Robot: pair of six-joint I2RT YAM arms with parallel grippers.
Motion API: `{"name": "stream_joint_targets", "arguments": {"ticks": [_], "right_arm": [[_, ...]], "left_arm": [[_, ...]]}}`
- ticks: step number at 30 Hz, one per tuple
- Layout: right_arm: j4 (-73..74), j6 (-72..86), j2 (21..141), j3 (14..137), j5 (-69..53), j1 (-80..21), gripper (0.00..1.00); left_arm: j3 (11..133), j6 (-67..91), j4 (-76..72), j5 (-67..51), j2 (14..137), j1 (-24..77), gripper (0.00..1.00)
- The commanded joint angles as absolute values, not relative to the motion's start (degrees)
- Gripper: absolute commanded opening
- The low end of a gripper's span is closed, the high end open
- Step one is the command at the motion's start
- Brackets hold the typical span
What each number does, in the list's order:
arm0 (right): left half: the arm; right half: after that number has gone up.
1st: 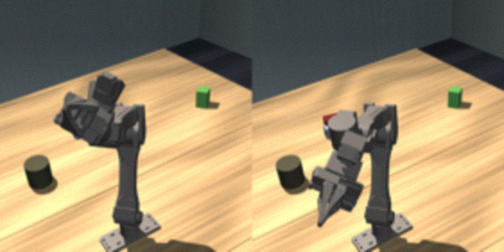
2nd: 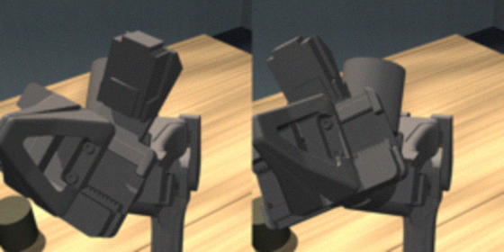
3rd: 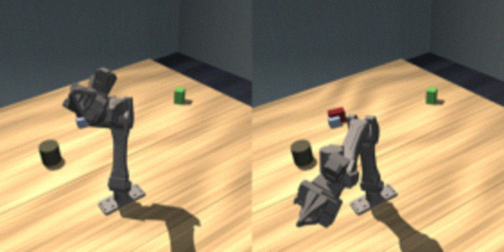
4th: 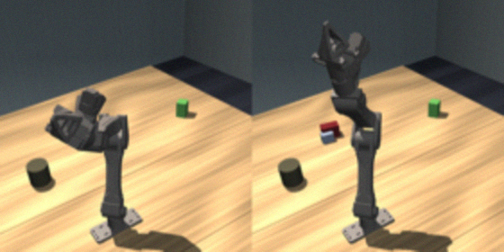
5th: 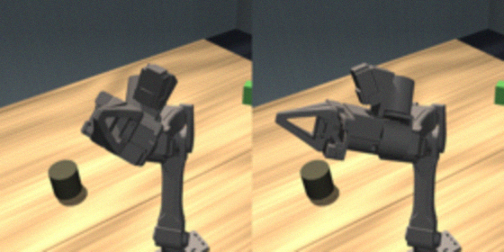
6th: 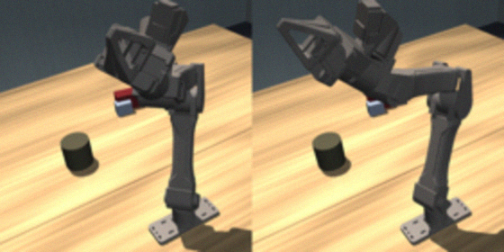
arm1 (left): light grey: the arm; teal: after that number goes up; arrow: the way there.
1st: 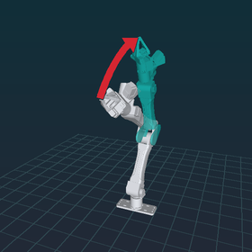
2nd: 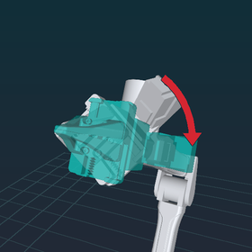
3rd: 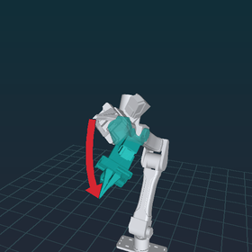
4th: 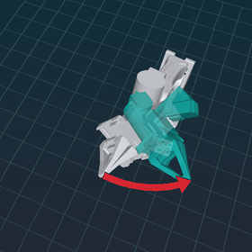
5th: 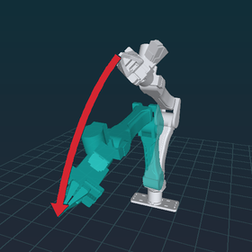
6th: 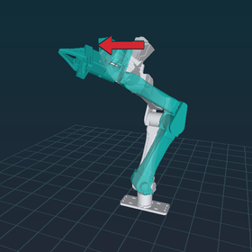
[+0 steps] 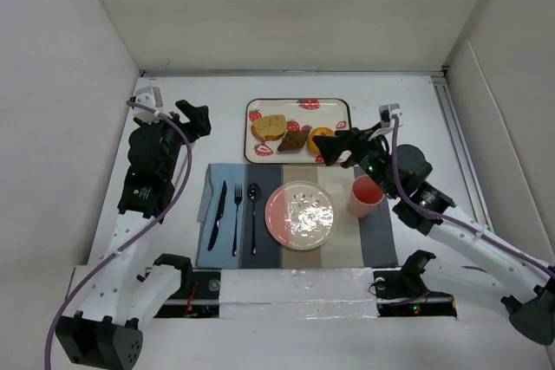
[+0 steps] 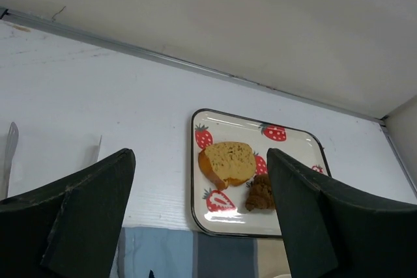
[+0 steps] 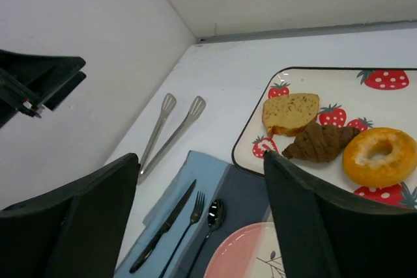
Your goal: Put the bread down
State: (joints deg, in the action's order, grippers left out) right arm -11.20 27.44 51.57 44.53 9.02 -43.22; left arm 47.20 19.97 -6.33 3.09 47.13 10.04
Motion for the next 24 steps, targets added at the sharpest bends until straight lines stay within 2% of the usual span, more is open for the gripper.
{"name": "stream_joint_targets", "arguments": {"ticks": [1,2,3,5,6,7,10,11,13,15,16,17,18,20,21,24], "right_arm": [[-16.79,30.49,49.92,42.81,10.55,-41.58,0.8],[-16.44,31.02,49.75,42.54,10.2,-41.57,0.7],[-16.26,31.37,49.57,42.1,10.28,-41.57,0.41],[-17.14,31.73,49.57,41.49,9.76,-40.09,0.19],[-17.05,32.08,49.92,41.48,8.89,-40.08,0.01],[-16.62,32.95,50.36,41.4,7.75,-39.3,0.0],[-16.52,32.96,50.97,41.48,5.89,-37.97,0.0],[-16.7,33.22,51.24,41.22,5.63,-37.97,0.0],[-17.67,33.4,52.2,41.04,3.61,-36.75,0.0],[-16.88,33.49,52.64,41.13,2.99,-36.04,0.0],[-16.79,33.31,52.82,40.96,3.25,-36.04,0.04],[-17.05,33.31,53.0,40.52,3.34,-36.04,0.11],[-18.01,33.48,53.17,40.34,2.82,-35.34,0.27],[-18.19,33.49,53.79,40.17,1.24,-34.63,0.43],[-18.28,33.49,54.05,40.25,0.45,-34.63,0.53],[-18.28,33.31,54.14,40.34,0.44,-34.63,0.59]], "left_arm": [[48.6,18.64,-6.51,4.13,47.72,10.11,0.78],[48.95,18.28,-6.07,5.96,47.99,10.11,0.78],[49.3,18.02,-5.11,7.11,48.86,10.11,0.77],[50.44,17.75,-3.26,11.66,49.92,10.11,0.73],[50.88,17.67,-0.55,13.69,51.58,10.11,0.71],[51.58,17.58,2.43,17.71,53.59,10.11,0.58],[53.17,16.53,6.49,23.27,57.82,10.11,0.32],[54.74,16.18,8.07,26.6,59.31,10.11,0.1],[55.89,16.0,11.68,29.87,63.97,10.11,0.03],[56.78,15.91,13.26,30.06,68.61,8.45,0.11],[57.04,16.08,13.62,28.93,70.21,7.39,0.21],[57.82,16.26,14.41,27.96,71.96,6.86,0.46],[58.18,16.43,14.76,28.47,75.46,6.86,0.53],[60.36,16.44,15.38,29.09,79.08,6.86,0.56],[61.25,16.52,15.9,28.83,82.32,6.86,0.58],[64.41,17.05,16.43,28.21,88.13,6.33,0.59]]}}
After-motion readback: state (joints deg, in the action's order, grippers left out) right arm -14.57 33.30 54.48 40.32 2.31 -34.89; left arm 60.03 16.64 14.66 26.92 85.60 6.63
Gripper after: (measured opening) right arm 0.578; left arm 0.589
